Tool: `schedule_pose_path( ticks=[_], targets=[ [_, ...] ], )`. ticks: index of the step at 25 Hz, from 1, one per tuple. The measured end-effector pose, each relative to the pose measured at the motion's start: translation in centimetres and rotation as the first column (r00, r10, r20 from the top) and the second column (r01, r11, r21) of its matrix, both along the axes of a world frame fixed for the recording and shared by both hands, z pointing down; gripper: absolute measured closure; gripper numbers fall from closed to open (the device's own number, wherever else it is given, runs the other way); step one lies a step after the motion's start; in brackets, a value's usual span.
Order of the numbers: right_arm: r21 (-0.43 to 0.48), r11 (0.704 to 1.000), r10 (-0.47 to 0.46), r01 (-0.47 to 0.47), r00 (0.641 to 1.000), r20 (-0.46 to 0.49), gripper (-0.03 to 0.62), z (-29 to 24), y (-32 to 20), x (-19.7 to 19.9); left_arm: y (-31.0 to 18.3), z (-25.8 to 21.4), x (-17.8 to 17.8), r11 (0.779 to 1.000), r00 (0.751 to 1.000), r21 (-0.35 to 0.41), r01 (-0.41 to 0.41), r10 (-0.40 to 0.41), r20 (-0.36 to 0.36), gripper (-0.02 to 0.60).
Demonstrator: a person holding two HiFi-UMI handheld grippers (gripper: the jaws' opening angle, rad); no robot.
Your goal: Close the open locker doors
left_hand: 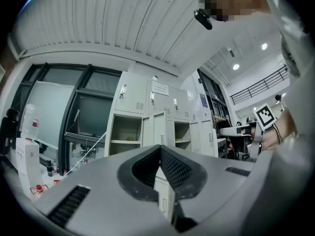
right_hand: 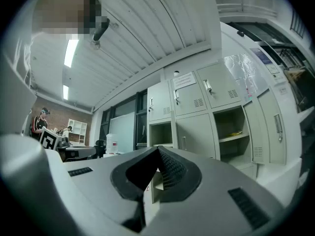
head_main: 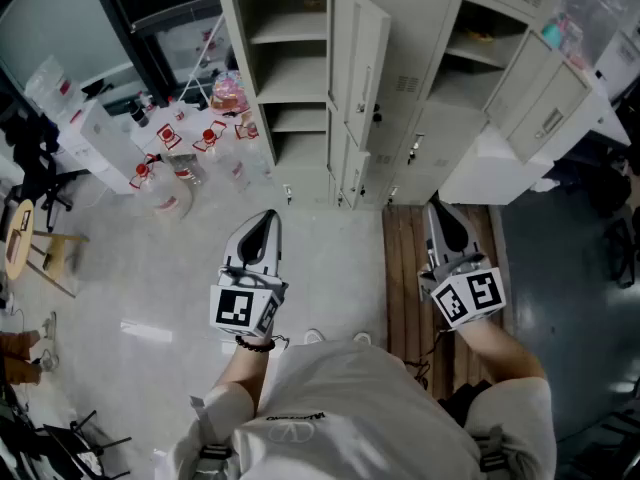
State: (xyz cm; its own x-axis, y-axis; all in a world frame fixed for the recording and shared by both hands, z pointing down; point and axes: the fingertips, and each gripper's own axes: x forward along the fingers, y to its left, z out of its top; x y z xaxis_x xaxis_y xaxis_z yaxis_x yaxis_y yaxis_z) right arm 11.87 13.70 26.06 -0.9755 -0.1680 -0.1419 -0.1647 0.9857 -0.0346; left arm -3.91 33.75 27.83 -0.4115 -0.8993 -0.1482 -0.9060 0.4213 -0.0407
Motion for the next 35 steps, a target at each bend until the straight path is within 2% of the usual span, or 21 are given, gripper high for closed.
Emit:
schedule_pose_path(
  ticks=[9, 17, 24, 35],
  targets=[
    [-0.028, 1.0, 0.009, -0.009, 1.0, 0.01, 0.585, 0.8, 1.5, -2.2, 0.0, 1.3, -1.4, 0.998, 0.998, -0.003, -0.063, 0.062, -0.028, 0.578],
    [-0.05, 0.998, 0.029, -0.03, 0.999, -0.011, 0.583, 2.3, 0.4, -4.6, -1.8, 2.4, -2.3, 0.993, 0.992, -0.007, -0.122, 0.122, -0.039, 0.578],
    [-0.042, 0.999, -0.016, 0.017, 1.0, 0.005, 0.585, 3.2, -1.8, -7.7, -6.8, 3.3, -2.7, 0.986, 0.985, -0.022, -0.166, 0.164, -0.051, 0.578],
    [-0.052, 0.988, -0.148, 0.147, 0.989, -0.016, 0.583, 4.4, -9.1, -14.3, -17.5, 5.1, -5.8, 0.987, 0.989, -0.079, -0.137, 0.132, -0.064, 0.578]
  ],
)
